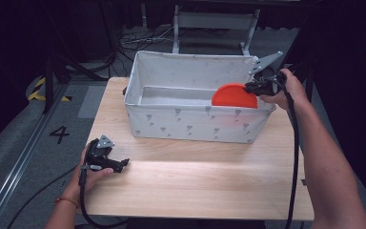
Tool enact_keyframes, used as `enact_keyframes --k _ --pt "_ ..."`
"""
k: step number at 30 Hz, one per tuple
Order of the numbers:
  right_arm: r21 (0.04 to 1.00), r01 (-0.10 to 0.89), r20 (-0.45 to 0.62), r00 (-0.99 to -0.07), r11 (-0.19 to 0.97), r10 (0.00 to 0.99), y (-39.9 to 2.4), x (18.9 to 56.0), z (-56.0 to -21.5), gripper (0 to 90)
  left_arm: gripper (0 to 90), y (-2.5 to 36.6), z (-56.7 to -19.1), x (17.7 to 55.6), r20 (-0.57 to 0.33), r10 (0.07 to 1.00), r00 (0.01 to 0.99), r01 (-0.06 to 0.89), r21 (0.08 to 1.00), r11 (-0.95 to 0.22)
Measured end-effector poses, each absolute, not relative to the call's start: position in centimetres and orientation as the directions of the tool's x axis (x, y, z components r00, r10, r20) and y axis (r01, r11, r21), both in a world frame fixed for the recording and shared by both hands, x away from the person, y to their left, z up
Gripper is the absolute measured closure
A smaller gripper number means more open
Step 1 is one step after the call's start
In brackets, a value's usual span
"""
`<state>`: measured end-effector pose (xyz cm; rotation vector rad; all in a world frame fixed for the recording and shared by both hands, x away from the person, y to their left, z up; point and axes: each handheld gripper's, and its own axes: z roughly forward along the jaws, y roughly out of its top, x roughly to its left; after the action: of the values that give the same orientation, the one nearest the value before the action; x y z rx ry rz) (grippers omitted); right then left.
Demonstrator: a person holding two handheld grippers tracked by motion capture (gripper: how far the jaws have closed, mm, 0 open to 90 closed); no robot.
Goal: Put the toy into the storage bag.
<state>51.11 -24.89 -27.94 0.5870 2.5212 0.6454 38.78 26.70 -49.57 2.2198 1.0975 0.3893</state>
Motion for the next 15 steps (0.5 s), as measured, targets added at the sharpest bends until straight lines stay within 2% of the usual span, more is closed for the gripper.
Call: enact_keyframes --k 12,15 --pt "0.367 0.264 -0.291 -0.878 0.892 0.380 -23.9 51.5 -30.0 82.6 0.4 26.7 -49.6 38.8 -0.009 0.793 0.610 0.608 0.647 -0.460" --pt "0.358 0.270 -0.280 -0.882 0.894 0.379 -24.0 51.5 -30.0 82.6 0.4 26.7 -49.6 38.8 -0.009 0.793 0.610 0.608 0.647 -0.460"
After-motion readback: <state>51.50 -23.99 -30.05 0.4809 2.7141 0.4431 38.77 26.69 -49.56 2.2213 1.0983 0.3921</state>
